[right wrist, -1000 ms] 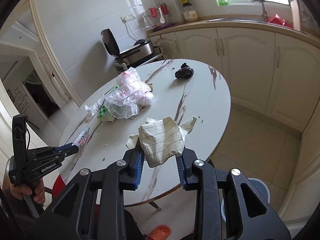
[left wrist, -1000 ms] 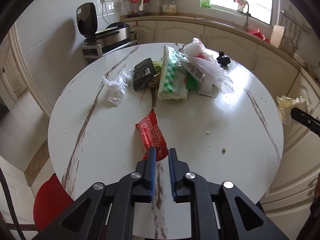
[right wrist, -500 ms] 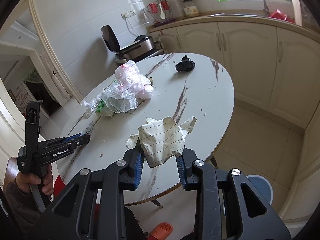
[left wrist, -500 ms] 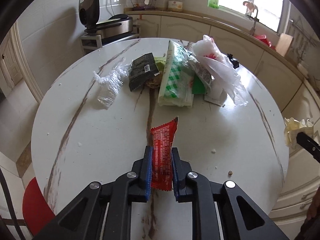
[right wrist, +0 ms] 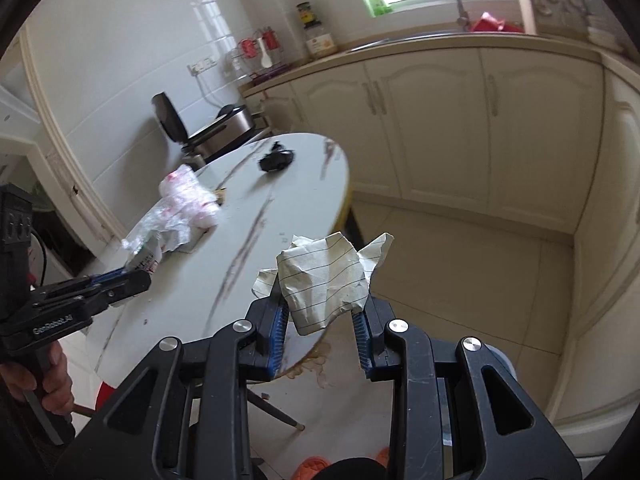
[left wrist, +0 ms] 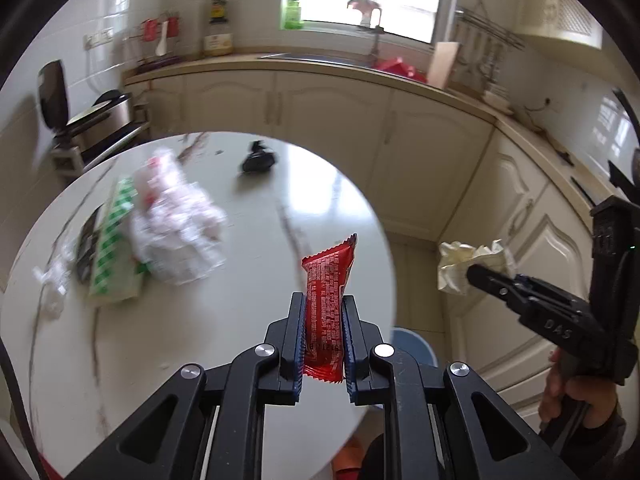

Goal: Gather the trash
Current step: 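Carry the red wrapper and lined paper over the blue bin with both tools, then open both tools to drop the wrapper and paper into the bin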

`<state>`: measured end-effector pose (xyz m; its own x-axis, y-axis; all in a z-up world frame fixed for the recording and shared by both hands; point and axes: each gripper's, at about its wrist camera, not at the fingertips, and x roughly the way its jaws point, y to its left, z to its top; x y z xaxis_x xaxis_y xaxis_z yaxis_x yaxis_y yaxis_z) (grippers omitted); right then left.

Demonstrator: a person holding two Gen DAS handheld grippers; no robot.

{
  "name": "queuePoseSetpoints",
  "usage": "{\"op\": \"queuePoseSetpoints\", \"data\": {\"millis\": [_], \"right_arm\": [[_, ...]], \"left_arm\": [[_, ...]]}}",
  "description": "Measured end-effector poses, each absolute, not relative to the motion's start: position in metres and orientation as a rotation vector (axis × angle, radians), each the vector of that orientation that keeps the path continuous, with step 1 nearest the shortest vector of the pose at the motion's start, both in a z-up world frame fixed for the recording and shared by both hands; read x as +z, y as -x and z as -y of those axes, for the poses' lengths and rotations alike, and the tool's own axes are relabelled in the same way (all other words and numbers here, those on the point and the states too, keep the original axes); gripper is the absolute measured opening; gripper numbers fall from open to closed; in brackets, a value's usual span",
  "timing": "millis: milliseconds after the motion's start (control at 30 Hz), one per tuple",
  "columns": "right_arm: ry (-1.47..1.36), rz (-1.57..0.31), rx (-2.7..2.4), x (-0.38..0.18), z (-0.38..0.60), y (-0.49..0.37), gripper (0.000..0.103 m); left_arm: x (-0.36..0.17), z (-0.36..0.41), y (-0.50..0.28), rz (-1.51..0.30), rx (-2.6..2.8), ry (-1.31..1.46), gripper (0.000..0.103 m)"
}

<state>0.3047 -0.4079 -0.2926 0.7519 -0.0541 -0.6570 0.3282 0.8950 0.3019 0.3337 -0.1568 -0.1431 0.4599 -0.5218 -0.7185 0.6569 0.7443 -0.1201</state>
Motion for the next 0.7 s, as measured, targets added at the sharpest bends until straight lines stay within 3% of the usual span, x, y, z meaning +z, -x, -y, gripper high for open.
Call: {"op": "queuePoseSetpoints", "data": {"millis": [233,367,700], "right_arm": [[-0.504,-0.743,-0.385,-0.335,0.472,-0.264,0.032],[-0.558,-0.781,-0.452,-0.367,0.5,-0.255,0.056],[-0.599,-0.822,-0.668,-0.391,0.541,-0.221,0.064]], "left_arm": [[-0.165,0.268,-0.319,-0.839,-0.933,-0.305,0.012],[-0.194,0.32,-0.325,-0.893,-0.979,-0.371,0.012],[-0.286,0.423,-0.356,-1.055,-1.022,-0.513,0.014]]}}
